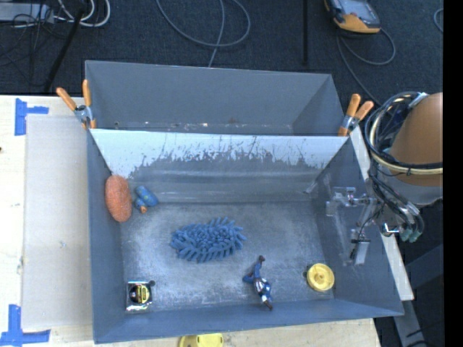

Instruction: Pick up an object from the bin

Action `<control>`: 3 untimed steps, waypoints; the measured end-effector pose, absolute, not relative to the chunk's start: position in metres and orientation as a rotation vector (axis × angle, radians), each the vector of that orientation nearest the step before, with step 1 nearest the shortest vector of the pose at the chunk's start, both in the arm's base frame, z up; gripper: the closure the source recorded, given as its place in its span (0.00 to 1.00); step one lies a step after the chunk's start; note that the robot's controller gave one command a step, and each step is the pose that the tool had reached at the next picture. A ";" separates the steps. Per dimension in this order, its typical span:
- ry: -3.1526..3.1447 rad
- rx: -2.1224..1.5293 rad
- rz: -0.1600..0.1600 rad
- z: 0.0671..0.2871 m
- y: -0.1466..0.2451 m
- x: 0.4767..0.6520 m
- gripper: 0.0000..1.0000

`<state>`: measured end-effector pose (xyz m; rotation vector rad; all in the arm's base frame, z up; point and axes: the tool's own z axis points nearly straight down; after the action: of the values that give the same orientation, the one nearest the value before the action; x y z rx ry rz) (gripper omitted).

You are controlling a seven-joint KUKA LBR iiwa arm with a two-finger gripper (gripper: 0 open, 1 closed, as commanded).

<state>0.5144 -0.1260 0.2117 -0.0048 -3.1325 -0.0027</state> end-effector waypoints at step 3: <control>-3.138 0.137 -0.001 0.131 -0.107 0.487 0.00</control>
Offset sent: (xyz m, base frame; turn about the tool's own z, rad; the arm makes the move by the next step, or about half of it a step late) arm -0.0113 0.0203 -0.0739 -0.0908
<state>0.4874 -0.1072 0.1306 0.1366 -3.1375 -0.0009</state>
